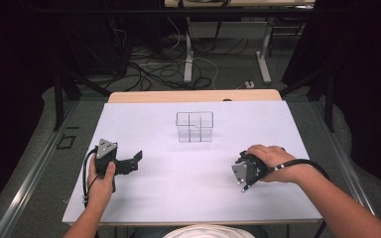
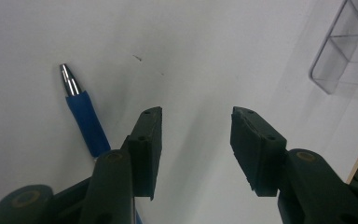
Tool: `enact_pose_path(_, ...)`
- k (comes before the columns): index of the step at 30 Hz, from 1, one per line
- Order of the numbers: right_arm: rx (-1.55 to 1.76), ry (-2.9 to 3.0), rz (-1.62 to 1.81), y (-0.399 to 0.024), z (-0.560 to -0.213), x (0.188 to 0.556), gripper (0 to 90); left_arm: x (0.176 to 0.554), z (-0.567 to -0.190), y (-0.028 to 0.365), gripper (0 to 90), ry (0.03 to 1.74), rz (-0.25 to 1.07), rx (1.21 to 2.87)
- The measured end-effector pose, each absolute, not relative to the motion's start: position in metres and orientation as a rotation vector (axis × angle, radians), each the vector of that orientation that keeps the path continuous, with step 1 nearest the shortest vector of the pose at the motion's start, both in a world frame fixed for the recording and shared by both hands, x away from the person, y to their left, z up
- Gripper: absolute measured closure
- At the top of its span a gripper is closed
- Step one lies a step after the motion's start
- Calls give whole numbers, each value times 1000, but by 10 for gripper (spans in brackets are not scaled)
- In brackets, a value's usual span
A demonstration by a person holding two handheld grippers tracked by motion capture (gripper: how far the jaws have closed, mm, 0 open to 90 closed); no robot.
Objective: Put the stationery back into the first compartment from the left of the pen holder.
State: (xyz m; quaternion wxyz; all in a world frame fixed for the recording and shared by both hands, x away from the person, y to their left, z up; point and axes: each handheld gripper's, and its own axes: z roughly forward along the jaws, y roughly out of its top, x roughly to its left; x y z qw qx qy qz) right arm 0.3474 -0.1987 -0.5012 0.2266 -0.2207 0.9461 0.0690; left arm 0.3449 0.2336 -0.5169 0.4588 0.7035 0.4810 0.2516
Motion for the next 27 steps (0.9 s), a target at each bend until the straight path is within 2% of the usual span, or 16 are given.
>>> enact_pose_path(7,-693,2654,118,-200,-500,345,602,345,-517,234,0,1184,620,1734)
enact_pose_path(27,-797,2722,80,-216,-511,333,652,345,-518,232,0,1183,619,1736)
